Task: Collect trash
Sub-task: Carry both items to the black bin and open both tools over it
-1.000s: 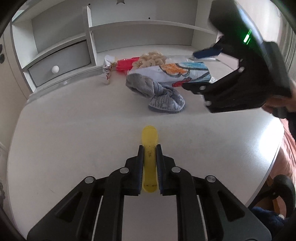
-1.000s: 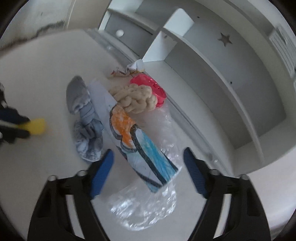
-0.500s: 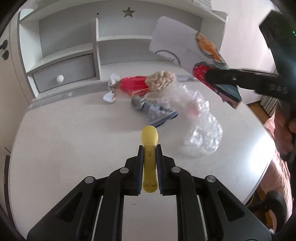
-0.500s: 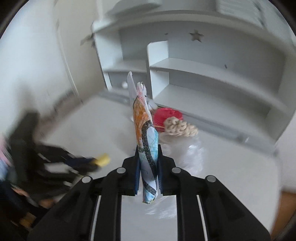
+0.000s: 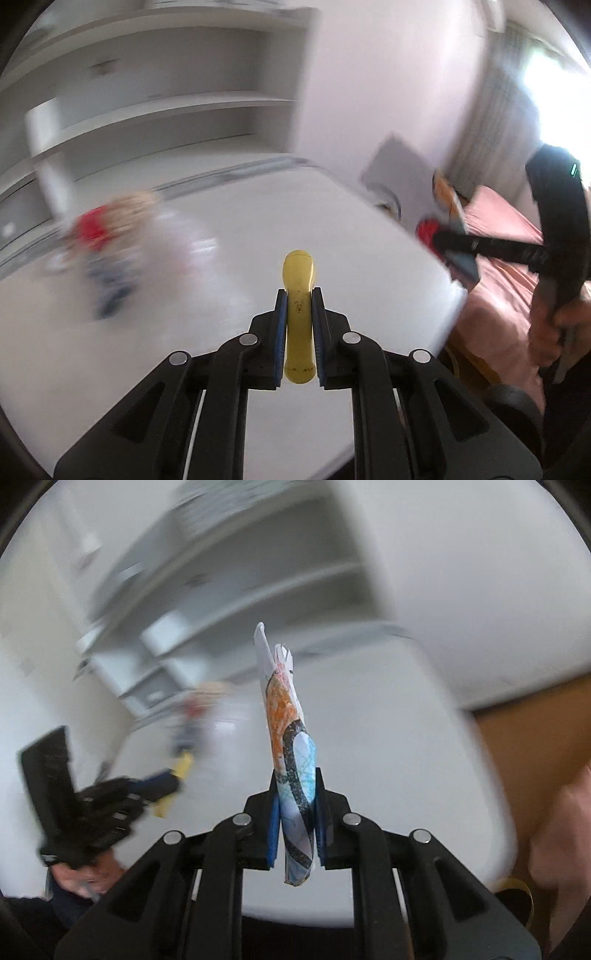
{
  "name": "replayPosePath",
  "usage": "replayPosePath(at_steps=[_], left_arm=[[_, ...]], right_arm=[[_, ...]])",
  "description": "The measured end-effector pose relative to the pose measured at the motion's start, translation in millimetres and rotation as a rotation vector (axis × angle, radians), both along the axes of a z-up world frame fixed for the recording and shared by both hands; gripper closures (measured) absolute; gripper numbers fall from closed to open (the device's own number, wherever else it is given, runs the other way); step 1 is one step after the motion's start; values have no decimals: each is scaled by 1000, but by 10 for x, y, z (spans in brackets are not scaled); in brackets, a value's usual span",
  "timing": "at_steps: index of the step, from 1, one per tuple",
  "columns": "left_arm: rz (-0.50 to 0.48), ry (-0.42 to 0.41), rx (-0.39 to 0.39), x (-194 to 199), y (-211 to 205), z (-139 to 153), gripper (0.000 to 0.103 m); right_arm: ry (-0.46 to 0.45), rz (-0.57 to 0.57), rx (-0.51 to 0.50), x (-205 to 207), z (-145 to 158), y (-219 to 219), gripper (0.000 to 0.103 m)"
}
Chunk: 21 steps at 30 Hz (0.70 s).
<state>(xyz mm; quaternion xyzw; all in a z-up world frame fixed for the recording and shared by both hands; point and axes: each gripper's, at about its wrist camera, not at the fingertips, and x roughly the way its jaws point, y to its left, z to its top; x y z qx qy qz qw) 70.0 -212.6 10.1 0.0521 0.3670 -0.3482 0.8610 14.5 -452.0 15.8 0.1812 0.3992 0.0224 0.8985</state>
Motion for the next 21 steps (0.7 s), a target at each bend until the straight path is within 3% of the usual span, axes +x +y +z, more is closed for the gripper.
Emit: replayPosePath(at_steps=[5, 9, 13, 21], left_arm=[[-187, 1, -13, -347, -985, -85, 91], [-359, 33, -22, -730, -1757, -288, 91], [-490, 92, -5, -1041, -2394, -644, 91], [-618, 209, 81, -1368, -3203, -1339, 91]], right_arm=[[50, -328, -71, -936, -358, -821, 87], [134, -521, -33, -1575, -750, -1397, 87], [271, -635, 21, -2007, -1176, -1845, 87], [435, -718, 191, -2471, -1922, -2270, 87]])
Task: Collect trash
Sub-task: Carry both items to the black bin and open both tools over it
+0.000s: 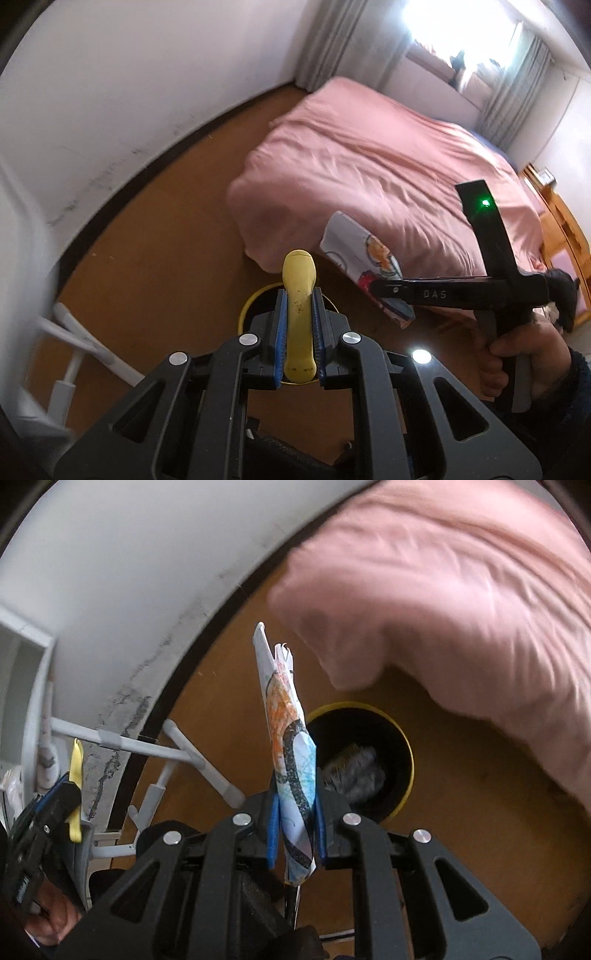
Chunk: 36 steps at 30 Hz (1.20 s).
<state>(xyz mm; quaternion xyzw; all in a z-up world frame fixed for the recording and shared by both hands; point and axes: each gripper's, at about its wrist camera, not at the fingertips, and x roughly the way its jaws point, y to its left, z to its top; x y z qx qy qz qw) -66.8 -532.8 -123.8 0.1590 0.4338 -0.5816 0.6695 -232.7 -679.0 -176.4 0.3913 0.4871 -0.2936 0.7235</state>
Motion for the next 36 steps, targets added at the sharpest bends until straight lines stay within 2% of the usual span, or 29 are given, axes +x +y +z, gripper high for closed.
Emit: replayPosePath(at_steps=[2, 9, 12, 13, 14, 25, 30, 34, 36], left_arm=[[-23, 11, 25, -56, -131, -139, 91], [-58, 30, 63, -216, -451, -356, 91], [-63, 30, 69, -221, -471, -397, 91], [-64, 31, 71, -200, -519, -391, 91], [-62, 32, 72, -196, -521, -391, 91], [-106, 34, 93, -309, -687, -462, 91], [-128, -40, 111, -479, -842, -471, 91], [-142, -61, 112, -551, -913, -451, 90], [-150, -74, 117, -576, -927, -438, 83]], right_arm=[[18, -4, 19, -31, -84, -44, 87], [29, -14, 48, -50, -151, -106, 87], [30, -23, 29, -46, -92, -121, 65], [29, -26, 16, -48, -69, -115, 51], [29, -26, 16, -48, -69, -115, 46], [-42, -127, -98, -159, 237, -207, 45], [-80, -192, -134, -293, 352, -282, 45], [-102, -222, -141, -369, 402, -320, 41], [-111, -226, -145, -387, 412, -331, 41]])
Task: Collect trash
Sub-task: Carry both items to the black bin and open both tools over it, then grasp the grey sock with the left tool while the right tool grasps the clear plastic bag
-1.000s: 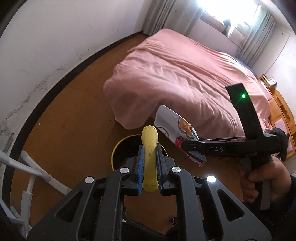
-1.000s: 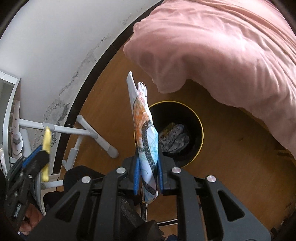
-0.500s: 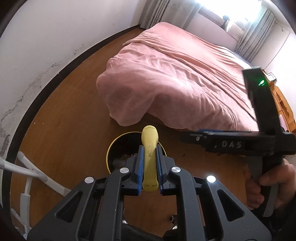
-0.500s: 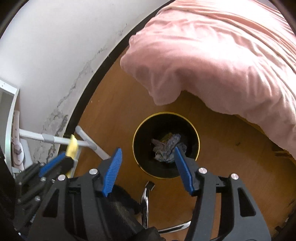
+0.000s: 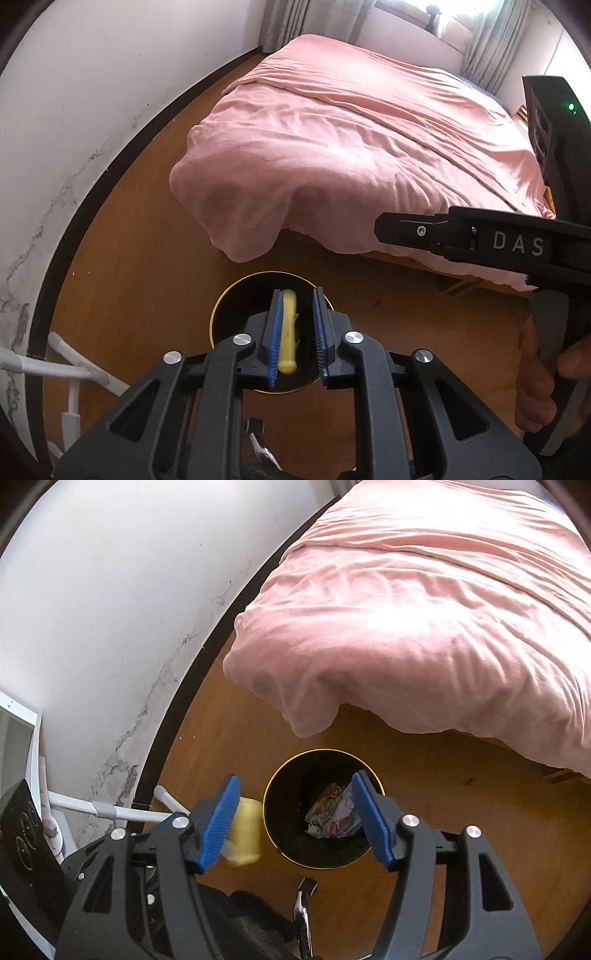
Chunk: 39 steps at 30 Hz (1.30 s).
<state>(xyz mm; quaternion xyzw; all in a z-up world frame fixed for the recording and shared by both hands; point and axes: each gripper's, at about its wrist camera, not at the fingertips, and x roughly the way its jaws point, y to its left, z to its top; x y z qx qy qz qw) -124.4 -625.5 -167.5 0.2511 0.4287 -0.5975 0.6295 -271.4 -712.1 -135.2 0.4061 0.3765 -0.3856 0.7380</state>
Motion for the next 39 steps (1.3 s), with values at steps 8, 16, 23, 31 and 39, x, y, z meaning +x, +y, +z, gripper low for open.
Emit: replayPosePath(at_steps=[8, 16, 23, 31, 39], left_arm=[[9, -44, -32, 65, 150, 190, 42], [144, -151, -127, 445, 1115, 969, 16], [484, -228, -149, 1367, 2717, 1486, 14], [966, -279, -60, 2253, 4767, 1577, 14], [1217, -222, -48, 2395, 5939, 1432, 14]], right_arm=[[1, 31, -35, 69, 66, 76, 40], [9, 230, -193, 563, 508, 654, 31], [-50, 550, -262, 1610, 941, 1670, 30], [-158, 925, -212, 3210, 1317, 3053, 28], [-116, 1158, -234, 4267, 1380, 4201, 25]])
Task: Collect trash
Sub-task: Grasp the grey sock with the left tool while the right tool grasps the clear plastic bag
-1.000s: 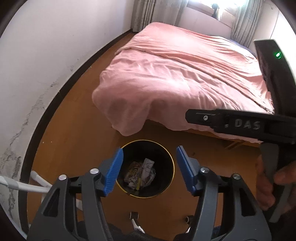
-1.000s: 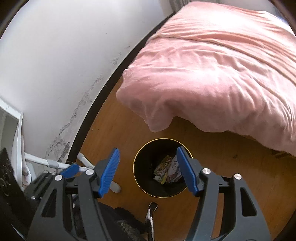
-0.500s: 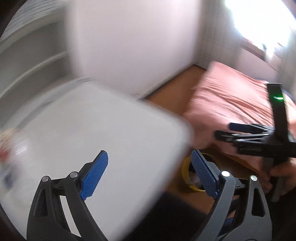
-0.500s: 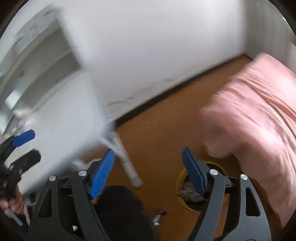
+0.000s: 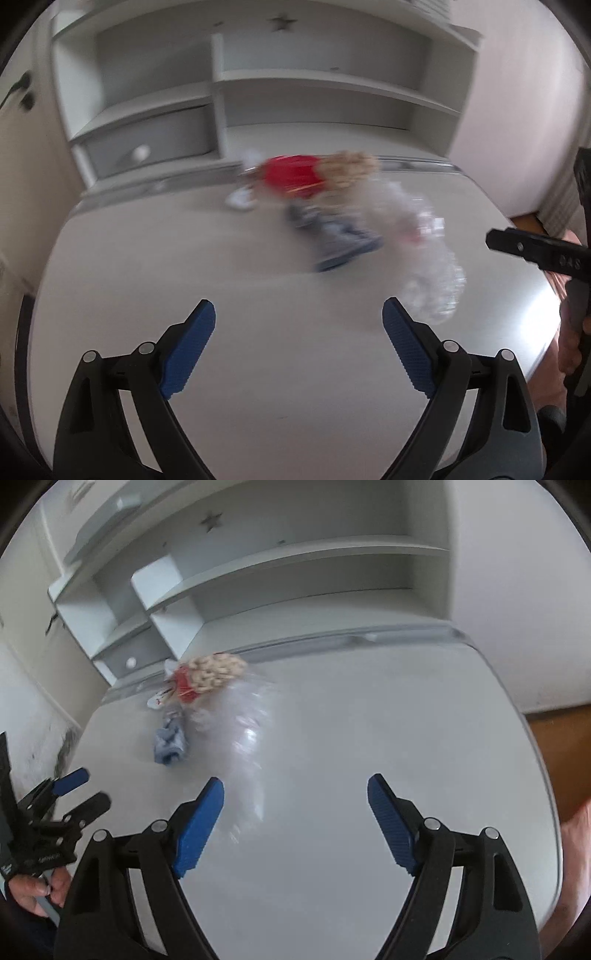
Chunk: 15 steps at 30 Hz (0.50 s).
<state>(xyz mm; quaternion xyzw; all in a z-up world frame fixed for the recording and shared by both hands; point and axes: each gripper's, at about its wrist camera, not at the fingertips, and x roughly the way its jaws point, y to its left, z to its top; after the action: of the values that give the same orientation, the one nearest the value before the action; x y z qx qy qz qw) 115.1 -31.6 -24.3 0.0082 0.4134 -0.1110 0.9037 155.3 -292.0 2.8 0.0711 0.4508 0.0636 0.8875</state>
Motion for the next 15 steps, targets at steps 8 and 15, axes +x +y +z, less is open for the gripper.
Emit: replayPosePath(at_steps=[8, 15], left_arm=[[67, 32, -15, 55, 341, -59, 14], [23, 43, -34, 268, 122, -56, 14]], right_arm=[[61, 27, -33, 515, -219, 341, 25], [90, 57, -30, 668, -393, 458, 42]])
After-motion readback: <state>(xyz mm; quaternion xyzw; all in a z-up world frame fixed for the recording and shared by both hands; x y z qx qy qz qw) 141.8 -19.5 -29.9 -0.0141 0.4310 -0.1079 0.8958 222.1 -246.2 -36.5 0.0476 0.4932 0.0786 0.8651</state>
